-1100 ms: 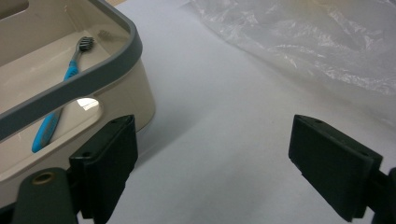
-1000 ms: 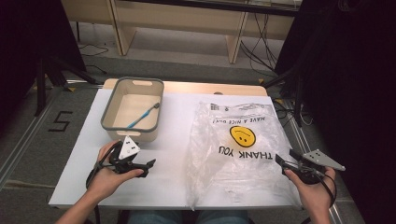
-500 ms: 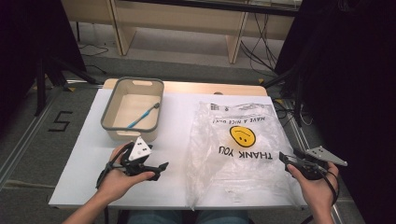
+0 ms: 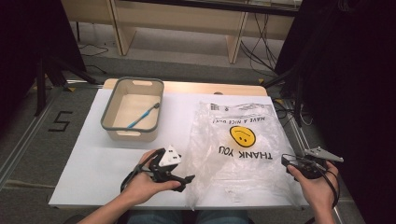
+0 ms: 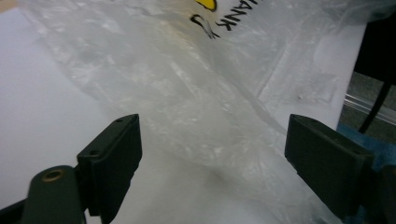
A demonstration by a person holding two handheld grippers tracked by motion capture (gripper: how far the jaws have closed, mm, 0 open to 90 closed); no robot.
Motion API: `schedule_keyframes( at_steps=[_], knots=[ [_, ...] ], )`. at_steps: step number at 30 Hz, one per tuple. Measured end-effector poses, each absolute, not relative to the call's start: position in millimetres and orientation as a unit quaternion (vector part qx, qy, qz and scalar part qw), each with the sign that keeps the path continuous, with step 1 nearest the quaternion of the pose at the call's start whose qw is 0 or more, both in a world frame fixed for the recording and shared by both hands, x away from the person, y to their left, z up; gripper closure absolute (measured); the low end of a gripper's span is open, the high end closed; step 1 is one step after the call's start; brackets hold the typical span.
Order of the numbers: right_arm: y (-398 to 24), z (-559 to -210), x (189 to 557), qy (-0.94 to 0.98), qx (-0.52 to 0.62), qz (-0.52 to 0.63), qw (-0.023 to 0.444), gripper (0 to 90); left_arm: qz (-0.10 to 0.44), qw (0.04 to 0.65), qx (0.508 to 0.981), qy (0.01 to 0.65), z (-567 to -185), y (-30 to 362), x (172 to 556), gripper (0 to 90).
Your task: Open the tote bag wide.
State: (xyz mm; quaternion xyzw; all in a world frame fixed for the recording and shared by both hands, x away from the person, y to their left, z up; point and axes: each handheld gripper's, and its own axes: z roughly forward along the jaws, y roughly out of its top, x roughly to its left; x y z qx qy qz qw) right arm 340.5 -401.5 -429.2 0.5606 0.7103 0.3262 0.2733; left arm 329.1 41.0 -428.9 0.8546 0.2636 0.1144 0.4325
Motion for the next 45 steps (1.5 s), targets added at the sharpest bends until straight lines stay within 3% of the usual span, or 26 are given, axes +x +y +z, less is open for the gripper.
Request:
schedule_keyframes(
  at_steps=[6,12,16,19,20,32,35,45],
  knots=[
    [-400.8,-434.8,341.2,0.722,0.568,0.304,0.25,37.3,0.074,0.414,0.872,0.25,-439.0,20.7,329.1,15.6],
    [-395.8,-442.7,342.6,0.743,0.57,0.273,0.221,37.8,0.07,0.375,0.892,0.242,-453.6,4.2,331.4,16.1],
    [-396.1,-447.2,342.7,0.749,0.578,0.254,0.203,42.1,0.096,0.343,0.904,0.236,-461.7,-0.7,333.3,34.0],
    [-399.2,-451.5,342.4,0.749,0.588,0.245,0.184,51.0,0.098,0.337,0.906,0.235,-463.9,-0.2,336.3,50.6],
    [-399.2,-451.5,342.4,0.749,0.588,0.245,0.184,51.0,0.101,0.335,0.907,0.236,-464.7,0.1,337.1,50.6],
    [-400.7,-456.0,341.9,0.745,0.606,0.242,0.137,86.3,0.096,0.307,0.916,0.239,-472.8,-1.2,343.1,88.2],
    [-399.9,-455.2,341.6,0.745,0.606,0.245,0.135,89.9,0.095,0.307,0.915,0.245,-471.9,-0.8,344.4,89.3],
    [-393.2,-452.0,339.4,0.741,0.607,0.26,0.119,90.0,0.122,0.315,0.901,0.271,-462.4,14.0,357.7,89.6]
  ],
)
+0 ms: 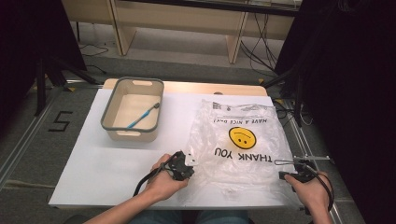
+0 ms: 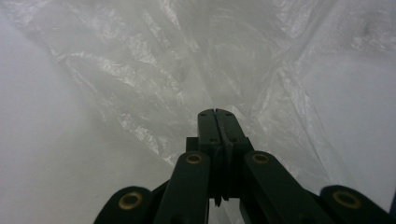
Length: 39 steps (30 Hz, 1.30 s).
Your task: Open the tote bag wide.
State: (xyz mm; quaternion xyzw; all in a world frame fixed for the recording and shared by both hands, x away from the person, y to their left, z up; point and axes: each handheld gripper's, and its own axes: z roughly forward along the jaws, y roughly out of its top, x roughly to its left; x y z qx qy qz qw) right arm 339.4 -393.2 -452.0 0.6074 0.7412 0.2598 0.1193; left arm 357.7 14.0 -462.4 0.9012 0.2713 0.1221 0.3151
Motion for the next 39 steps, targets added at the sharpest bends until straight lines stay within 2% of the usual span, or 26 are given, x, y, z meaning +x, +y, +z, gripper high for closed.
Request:
schedule_keyframes(
  at_steps=[12,23,39],
  knots=[
    [-370.3,-450.4,337.8,0.744,0.597,0.289,0.086,90.0,0.169,0.315,0.879,0.317,-452.5,37.6,382.3,89.7],
    [-343.4,-452.6,335.7,0.754,0.577,0.311,0.054,90.0,0.218,0.299,0.858,0.356,-443.2,48.3,423.5,89.7],
    [-304.0,-452.9,340.1,0.769,0.539,0.339,0.045,90.0,0.272,0.282,0.833,0.389,-436.1,47.6,461.6,89.7]
  ],
)
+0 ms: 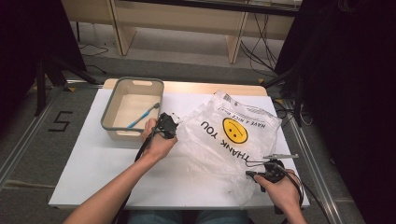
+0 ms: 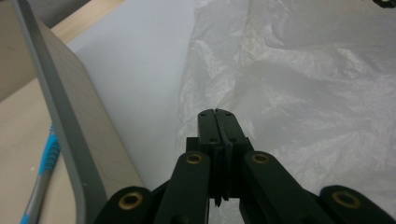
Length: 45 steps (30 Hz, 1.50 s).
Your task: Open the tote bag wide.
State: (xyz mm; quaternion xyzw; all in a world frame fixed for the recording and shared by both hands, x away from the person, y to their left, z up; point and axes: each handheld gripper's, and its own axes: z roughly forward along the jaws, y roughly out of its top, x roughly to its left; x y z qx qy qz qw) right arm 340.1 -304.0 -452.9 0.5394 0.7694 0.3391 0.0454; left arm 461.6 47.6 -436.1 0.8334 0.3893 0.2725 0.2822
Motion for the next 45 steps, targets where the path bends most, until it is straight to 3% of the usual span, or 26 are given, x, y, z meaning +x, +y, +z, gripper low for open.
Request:
schedule_keyframes(
  at_steps=[10,15,18,19,30,37,45],
  knots=[
    [-287.0,-456.6,338.8,0.779,0.527,0.338,0.036,88.6,0.286,0.277,0.826,0.399,-434.3,44.0,476.4,89.6],
    [-283.4,-458.2,336.7,0.784,0.521,0.336,0.027,82.9,0.289,0.283,0.823,0.4,-436.9,46.7,480.7,89.1],
    [-282.0,-456.1,335.0,0.787,0.514,0.341,0.029,76.5,0.295,0.3,0.818,0.392,-433.9,47.9,478.4,78.4],
    [-281.2,-451.5,333.1,0.79,0.505,0.345,0.04,72.0,0.298,0.306,0.816,0.389,-432.4,48.5,477.1,70.5],
    [-281.1,-420.4,332.0,0.801,0.433,0.387,0.145,49.3,0.308,0.356,0.805,0.361,-410.1,57.4,444.3,43.4],
    [-272.0,-421.7,340.6,0.814,0.401,0.391,0.156,40.3,0.274,0.385,0.811,0.343,-407.0,65.3,412.0,37.5],
    [-252.0,-428.5,352.6,0.829,0.376,0.387,0.15,36.2,0.217,0.391,0.832,0.327,-428.1,73.5,383.2,36.1]
  ],
)
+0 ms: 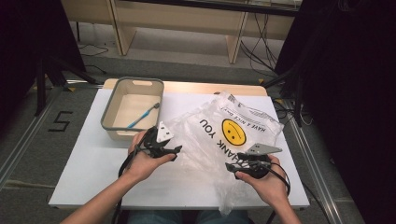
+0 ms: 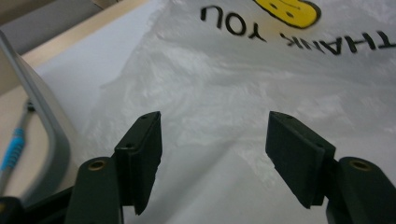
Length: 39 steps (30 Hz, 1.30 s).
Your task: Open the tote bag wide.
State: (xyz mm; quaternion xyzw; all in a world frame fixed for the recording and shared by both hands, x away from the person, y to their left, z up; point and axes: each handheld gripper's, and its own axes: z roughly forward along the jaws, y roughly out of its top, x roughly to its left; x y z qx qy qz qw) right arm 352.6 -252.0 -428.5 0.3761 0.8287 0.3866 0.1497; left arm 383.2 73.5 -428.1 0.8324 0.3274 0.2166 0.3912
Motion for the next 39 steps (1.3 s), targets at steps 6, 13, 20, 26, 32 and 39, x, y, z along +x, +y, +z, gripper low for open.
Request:
schedule_keyframes(
  at_steps=[6,13,20,26,32,39],
  knots=[
    [-234.0,-434.2,361.2,0.844,0.355,0.377,0.141,35.2,0.195,0.388,0.843,0.316,-446.0,74.8,368.7,36.9],
    [-222.6,-440.1,369.4,0.852,0.344,0.368,0.139,35.2,0.188,0.383,0.848,0.314,-461.7,75.2,359.3,36.5],
    [-217.1,-445.2,371.3,0.856,0.341,0.362,0.14,35.4,0.191,0.38,0.852,0.306,-466.7,70.0,358.1,36.4],
    [-212.9,-451.4,373.2,0.861,0.337,0.353,0.14,36.2,0.186,0.388,0.847,0.311,-467.5,66.8,358.8,42.3],
    [-212.7,-454.5,375.2,0.858,0.341,0.356,0.142,38.6,0.187,0.397,0.847,0.3,-468.2,54.5,361.1,61.8],
    [-209.4,-459.5,377.5,0.86,0.341,0.352,0.142,46.1,0.191,0.393,0.858,0.27,-468.1,35.9,361.5,79.6]
  ],
)
